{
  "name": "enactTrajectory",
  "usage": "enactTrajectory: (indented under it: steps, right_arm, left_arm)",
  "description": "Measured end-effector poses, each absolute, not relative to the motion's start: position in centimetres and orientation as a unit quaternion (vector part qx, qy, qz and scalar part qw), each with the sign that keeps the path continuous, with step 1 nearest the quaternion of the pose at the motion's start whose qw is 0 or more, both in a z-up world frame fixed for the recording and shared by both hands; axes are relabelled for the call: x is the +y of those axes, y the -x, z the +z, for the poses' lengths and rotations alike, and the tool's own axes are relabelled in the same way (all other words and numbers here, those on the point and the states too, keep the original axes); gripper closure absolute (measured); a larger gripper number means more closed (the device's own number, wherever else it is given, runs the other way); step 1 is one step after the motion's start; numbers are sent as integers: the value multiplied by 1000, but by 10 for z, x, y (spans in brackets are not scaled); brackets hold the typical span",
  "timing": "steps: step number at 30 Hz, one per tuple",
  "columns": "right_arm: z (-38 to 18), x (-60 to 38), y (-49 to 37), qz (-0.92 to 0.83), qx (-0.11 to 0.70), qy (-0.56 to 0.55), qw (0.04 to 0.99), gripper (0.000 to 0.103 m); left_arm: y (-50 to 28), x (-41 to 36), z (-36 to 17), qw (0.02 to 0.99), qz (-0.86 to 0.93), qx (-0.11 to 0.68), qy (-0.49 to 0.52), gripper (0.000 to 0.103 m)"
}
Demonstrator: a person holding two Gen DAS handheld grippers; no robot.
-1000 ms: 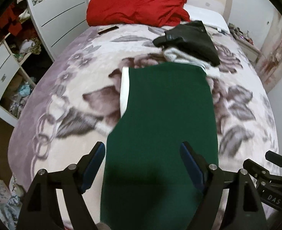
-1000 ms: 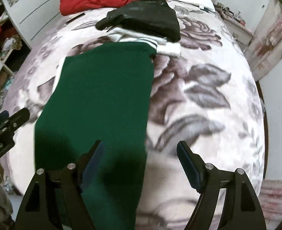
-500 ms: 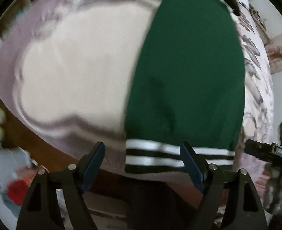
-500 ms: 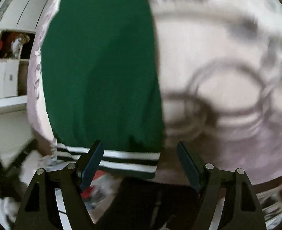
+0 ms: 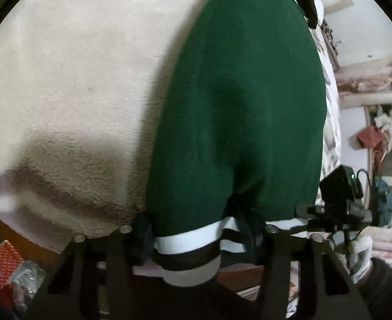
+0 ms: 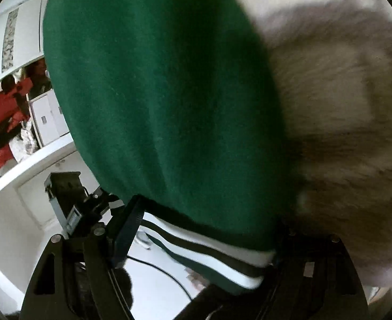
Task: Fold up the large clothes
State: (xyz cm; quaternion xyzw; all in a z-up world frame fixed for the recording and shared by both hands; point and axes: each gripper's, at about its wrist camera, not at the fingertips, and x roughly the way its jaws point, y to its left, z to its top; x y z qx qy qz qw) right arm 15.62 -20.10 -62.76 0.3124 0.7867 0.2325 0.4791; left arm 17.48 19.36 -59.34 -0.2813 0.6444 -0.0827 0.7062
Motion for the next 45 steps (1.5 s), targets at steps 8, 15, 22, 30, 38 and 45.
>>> enactTrajectory:
  steps: [8,15,22,30,38,45]
  right_arm:
    - [-617,-214,-139,225,766,-356,486,71]
    - [-572,-229,-139,237,738,-420,472,77]
    - [-488,-247,-178,270,694,-440,502,78]
    - [-417,-254,-301,270,660,-446,540,79]
    - [-420,-210,-522,232,645,-442,579,79]
    - [-459,-176,-673,200,657,-453,569,80]
  left_arm:
    - [-170,187,-561,719,-79,620,303,82]
    - [-173,194,-519,737,-84,590,318,85]
    - [-217,188,-461,762,-95,564,303,85]
    - [-333,200,-426,788,-120,528,293,85]
    - [-494,197,-441,796,-133,519,283,85]
    - [-618,207,-473,775,-131,542,296,83]
